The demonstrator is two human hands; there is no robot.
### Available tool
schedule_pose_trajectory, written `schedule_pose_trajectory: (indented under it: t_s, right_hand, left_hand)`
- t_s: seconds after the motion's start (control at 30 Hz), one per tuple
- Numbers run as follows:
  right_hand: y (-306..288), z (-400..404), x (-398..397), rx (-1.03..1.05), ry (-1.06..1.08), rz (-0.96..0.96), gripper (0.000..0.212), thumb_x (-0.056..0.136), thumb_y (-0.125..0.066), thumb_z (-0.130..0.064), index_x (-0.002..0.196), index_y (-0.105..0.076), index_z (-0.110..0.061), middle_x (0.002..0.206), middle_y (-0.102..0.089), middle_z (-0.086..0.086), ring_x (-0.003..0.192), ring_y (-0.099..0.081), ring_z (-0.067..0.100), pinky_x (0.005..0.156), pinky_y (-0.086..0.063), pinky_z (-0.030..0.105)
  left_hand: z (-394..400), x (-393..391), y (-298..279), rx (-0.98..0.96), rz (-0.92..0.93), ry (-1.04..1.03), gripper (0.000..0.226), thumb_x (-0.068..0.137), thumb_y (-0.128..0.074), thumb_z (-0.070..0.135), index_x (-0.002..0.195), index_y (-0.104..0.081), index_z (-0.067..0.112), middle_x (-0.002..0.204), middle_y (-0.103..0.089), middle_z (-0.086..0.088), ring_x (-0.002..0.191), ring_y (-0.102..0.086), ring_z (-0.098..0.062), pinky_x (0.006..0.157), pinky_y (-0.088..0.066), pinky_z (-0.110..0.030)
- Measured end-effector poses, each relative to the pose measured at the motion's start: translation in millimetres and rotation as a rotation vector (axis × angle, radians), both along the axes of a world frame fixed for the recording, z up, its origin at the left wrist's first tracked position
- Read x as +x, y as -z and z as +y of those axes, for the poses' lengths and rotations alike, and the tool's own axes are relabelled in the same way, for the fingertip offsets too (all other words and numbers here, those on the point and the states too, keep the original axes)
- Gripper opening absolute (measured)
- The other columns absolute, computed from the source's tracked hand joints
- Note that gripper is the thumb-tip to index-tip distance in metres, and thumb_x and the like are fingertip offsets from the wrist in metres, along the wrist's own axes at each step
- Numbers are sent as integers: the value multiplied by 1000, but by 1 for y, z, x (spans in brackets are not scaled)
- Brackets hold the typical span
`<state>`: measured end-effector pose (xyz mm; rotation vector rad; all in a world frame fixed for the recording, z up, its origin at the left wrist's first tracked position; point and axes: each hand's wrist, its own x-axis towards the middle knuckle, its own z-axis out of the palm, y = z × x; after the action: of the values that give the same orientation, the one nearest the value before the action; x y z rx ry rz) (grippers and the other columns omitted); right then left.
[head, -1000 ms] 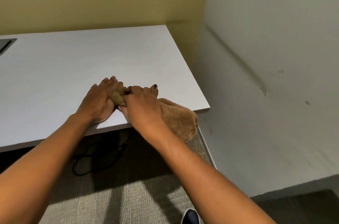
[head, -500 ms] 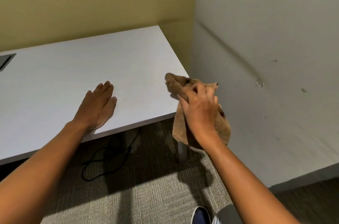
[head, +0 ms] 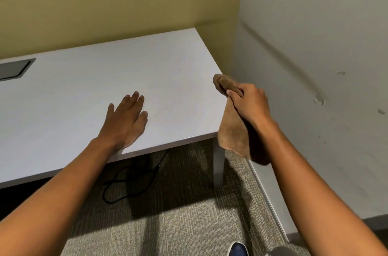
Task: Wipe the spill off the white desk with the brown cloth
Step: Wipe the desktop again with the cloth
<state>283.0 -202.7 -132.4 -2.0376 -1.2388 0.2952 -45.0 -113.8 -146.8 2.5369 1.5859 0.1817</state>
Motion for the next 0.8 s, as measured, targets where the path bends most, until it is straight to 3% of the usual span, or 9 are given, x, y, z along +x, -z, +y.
schedule_pose_trajectory:
  t_s: [0.1, 0.23, 0.4, 0.5, 0.8]
  right_hand:
    - [-5, 32, -6, -83, -25, -186, 32, 97, -58, -39, 109, -71, -13, 108, -70, 19, 101, -63, 42, 79, -47, 37]
    - [-7, 57, -22, -125, -33, -382, 32, 99, -55, -36, 110, -70, -11, 111, -69, 18, 103, -64, 39, 77, -46, 37]
    - [-16, 69, -85, -89, -260, -443, 30, 99, -55, -39, 111, -72, -18, 108, -71, 10, 100, -67, 30, 72, -44, 34]
    - [-16, 62, -124, -18, -388, -525, 29, 100, -54, -39, 111, -71, -18, 105, -72, 8, 98, -67, 27, 76, -51, 37]
    - [-25, 28, -157, -59, -635, -529, 34, 101, -48, -45, 120, -67, -23, 106, -72, 5, 98, -66, 25, 84, -52, 39]
  left_hand:
    - [0, 0, 0, -1, -3, 4, 74, 91, -14, 51, 158, -18, 21, 168, -5, 3, 155, -1, -17, 122, -2, -53]
    - [0, 0, 1, -6, -13, 2, 74, 91, -14, 51, 158, -17, 22, 168, -5, 3, 155, -1, -17, 122, -1, -53]
    - [0, 0, 1, 4, -8, 7, 73, 91, -13, 51, 158, -18, 22, 168, -6, 3, 155, -2, -17, 121, -2, -53]
    - [1, -1, 2, 1, -29, 10, 71, 91, -14, 48, 158, -21, 22, 167, -8, 3, 155, -4, -18, 121, -3, -54]
    - [-1, -5, -2, -14, -287, -20, 66, 90, -26, 28, 152, -31, 10, 162, -28, -11, 152, -16, -29, 120, -7, -54]
